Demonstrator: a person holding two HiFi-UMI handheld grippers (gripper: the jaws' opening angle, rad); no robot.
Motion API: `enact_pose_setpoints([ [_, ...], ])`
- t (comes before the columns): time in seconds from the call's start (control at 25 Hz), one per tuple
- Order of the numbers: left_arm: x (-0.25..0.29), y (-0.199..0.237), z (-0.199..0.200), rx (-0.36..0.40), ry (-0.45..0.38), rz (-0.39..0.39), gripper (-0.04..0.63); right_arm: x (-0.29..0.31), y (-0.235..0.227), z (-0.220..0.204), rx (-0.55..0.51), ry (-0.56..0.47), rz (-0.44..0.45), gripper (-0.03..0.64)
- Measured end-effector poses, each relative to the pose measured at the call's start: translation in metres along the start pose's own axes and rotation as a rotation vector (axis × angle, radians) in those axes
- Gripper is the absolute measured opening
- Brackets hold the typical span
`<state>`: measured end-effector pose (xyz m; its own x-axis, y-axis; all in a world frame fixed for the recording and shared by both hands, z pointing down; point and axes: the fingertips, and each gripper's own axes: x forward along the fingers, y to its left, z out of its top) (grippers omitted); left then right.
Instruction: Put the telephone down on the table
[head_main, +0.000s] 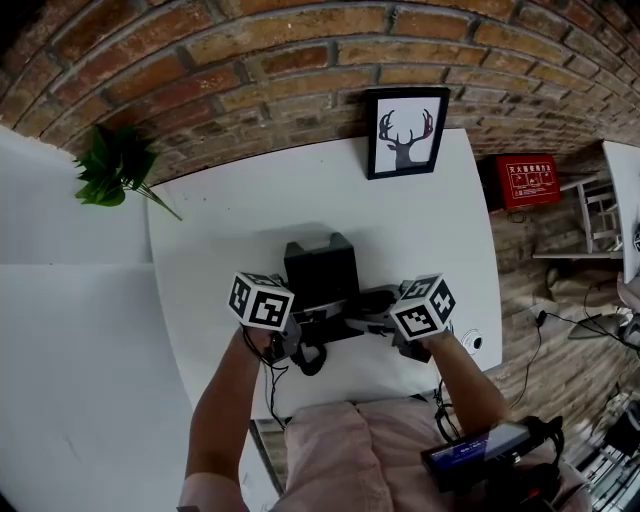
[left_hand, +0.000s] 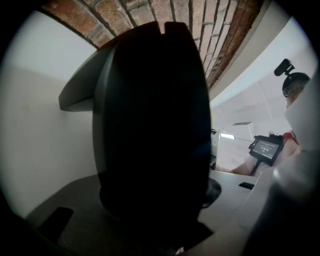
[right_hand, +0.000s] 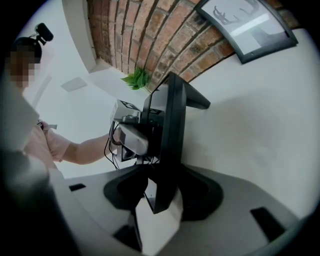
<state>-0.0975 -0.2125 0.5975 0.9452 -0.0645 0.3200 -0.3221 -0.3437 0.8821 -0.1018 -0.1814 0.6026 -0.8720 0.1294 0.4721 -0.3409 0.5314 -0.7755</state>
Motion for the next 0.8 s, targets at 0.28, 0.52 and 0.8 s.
enact_pose_setpoints([
  [0.28,-0.002,0.001,-0.001,0.041,0.028,0.062,0.424,0.000,0.000,0.001,0.002,-0.004,-0.001,0.189],
  [0.52,-0.010,0.007,0.000,0.056,0.014,0.141,0.445,0.001,0.000,0.001,0.011,-0.012,0.002,0.190],
  [0.8,-0.026,0.009,-0.004,0.063,-0.002,0.206,0.457,0.000,0.001,0.001,0.014,-0.012,0.001,0.196],
])
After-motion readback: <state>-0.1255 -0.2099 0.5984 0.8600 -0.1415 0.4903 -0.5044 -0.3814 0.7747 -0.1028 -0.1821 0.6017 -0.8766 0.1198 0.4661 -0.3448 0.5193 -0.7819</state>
